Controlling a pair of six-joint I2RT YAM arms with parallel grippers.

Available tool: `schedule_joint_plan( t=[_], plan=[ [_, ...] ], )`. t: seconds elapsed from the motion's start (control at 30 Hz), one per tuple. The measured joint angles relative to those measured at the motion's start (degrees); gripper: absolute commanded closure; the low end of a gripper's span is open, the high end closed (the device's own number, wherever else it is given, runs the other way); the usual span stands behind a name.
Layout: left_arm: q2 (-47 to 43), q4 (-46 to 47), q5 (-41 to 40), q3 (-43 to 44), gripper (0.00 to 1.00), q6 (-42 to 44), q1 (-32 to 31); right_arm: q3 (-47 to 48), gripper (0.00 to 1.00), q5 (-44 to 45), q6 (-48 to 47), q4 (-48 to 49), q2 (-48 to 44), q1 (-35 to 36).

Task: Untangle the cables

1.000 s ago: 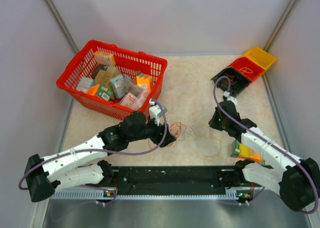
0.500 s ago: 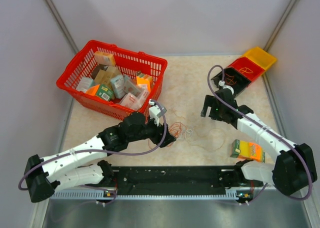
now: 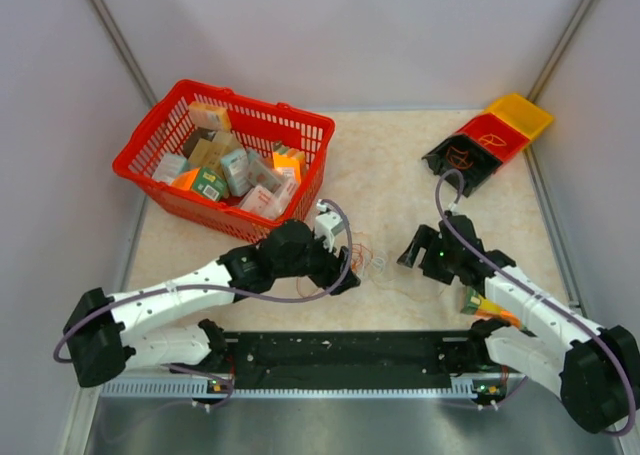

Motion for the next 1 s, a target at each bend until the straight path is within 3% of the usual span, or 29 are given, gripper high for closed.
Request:
schedule_joint_plan(
  t=[0.1,0.27,0.5,0.9,1.0],
  plan=[
    [5.09,-0.09,1.18,2.12,0.43,-1.09,-0.02,-1.05,0.28,-1.38,0.39,1.99,-0.42,0.0],
    [15.43,0.46,2.86,7.45,0.52,-3.5,-0.2,-3.89,0.44,-2.8,0.0,4.76,-3.96,0.0],
    [27.26,-1.2,-0.55,14.56,0.49,-6.91,-1.31,-6.93,0.44,0.17,4.11,5.64,-6.69,-0.02],
    [36.5,-4.81,-6.75,19.69,0.51,-10.8,-1.99,-8.55,0.45,4.39,5.84,8.0,-6.73,-0.02],
    [37.62,-5.62,-7.34,20.46,0.55,-11.34,-2.01,-9.14,0.45,4.61,6.16,8.35,-7.06,-0.02]
  ],
)
